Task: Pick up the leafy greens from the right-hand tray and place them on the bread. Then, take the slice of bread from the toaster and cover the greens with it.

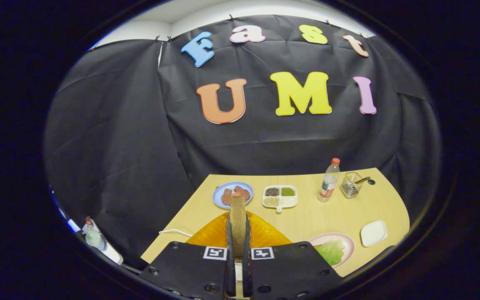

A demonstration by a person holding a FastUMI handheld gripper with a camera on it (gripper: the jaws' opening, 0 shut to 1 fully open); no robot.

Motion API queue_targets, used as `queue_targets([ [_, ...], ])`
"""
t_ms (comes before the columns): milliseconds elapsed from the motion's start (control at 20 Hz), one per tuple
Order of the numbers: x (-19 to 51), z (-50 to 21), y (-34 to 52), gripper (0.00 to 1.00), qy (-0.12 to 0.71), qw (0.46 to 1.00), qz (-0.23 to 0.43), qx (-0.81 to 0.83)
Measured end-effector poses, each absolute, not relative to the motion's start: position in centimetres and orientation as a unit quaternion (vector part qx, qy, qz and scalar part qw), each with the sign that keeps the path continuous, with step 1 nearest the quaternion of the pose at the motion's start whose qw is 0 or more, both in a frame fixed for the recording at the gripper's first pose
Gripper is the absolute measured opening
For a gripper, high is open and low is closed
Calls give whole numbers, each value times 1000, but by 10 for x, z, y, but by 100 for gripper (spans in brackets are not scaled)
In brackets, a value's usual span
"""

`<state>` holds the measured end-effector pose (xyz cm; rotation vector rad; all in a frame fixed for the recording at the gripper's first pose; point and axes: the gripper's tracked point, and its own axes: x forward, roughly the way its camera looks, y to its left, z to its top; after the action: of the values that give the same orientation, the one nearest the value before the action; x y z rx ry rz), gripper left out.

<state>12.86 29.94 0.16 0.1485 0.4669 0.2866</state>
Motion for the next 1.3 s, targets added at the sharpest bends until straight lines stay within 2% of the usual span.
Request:
queue_targets([
  [250,128,-22,241,6,235,960,115,104],
  [650,144,-142,146,7,294,941,57,156],
  [1000,148,-215,113,7,344,906,76,234],
  [1300,157,-245,86,9,329,921,68,196],
])
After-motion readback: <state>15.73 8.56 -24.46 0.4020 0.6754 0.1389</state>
